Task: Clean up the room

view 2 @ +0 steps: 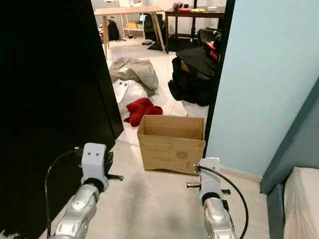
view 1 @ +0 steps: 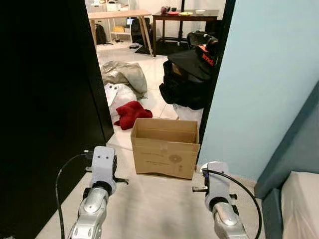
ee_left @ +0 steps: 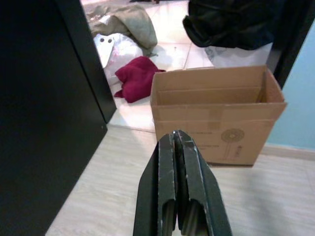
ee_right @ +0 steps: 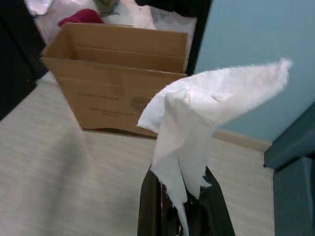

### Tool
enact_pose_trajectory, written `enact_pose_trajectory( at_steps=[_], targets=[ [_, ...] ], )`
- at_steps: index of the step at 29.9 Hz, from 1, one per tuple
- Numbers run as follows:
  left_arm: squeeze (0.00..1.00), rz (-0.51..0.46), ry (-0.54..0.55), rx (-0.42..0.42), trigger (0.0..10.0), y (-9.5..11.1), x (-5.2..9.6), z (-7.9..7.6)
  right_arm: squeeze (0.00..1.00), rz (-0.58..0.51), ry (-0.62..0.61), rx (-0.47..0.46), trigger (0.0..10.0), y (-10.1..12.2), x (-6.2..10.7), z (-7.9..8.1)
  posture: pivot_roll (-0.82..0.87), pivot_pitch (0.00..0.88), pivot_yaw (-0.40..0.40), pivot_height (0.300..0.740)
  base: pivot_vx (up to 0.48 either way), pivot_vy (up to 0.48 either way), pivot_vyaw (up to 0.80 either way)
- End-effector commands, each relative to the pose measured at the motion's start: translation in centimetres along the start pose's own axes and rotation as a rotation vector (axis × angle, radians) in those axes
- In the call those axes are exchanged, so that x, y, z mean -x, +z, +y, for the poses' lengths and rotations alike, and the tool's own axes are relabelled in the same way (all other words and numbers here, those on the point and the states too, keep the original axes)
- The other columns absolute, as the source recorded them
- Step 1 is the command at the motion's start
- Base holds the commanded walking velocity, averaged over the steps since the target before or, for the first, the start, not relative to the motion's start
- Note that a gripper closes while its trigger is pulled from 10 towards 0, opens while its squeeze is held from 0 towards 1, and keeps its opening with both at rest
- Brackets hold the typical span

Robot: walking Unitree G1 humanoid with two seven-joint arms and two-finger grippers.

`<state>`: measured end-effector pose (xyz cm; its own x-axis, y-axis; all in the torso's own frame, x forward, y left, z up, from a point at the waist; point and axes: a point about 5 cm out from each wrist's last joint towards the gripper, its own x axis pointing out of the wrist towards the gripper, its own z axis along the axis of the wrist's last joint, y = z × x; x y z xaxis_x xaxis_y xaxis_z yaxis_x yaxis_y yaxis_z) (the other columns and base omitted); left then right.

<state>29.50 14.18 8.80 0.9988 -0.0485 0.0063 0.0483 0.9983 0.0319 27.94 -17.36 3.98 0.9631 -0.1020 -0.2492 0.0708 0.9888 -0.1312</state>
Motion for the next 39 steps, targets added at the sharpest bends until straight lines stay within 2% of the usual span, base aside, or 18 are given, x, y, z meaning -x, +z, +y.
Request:
enact_pose_trajectory(
  at_steps=[1,14,23,39],
  targets=[
    [0.00,0.022,0.011,-0.003,10.0,-0.50,0.30,0.42,0.00,0.000,0.004,-0.010,10.0,0.01,0.01,0.28,0.01,0.047,0.028,0.740,0.345,0.000,0.00],
    [0.00,0.034,-0.003,-0.008,10.0,-0.65,0.19,0.29,0.00,0.007,-0.019,-0.020,10.0,-0.15,0.08,0.01,0.01,0.048,0.040,0.740,0.346,0.000,0.00],
    [0.00,0.036,-0.010,-0.009,10.0,-0.76,0.21,0.23,0.00,0.015,-0.023,-0.016,10.0,-0.36,0.17,-0.13,0.01,0.041,0.037,0.740,0.344,0.000,-0.73],
    [0.00,0.032,-0.015,-0.006,10.0,-0.76,0.17,-0.02,0.00,0.007,-0.025,-0.005,10.0,-0.22,0.11,-0.39,0.01,0.029,0.031,0.740,0.342,0.000,0.00]
  ],
)
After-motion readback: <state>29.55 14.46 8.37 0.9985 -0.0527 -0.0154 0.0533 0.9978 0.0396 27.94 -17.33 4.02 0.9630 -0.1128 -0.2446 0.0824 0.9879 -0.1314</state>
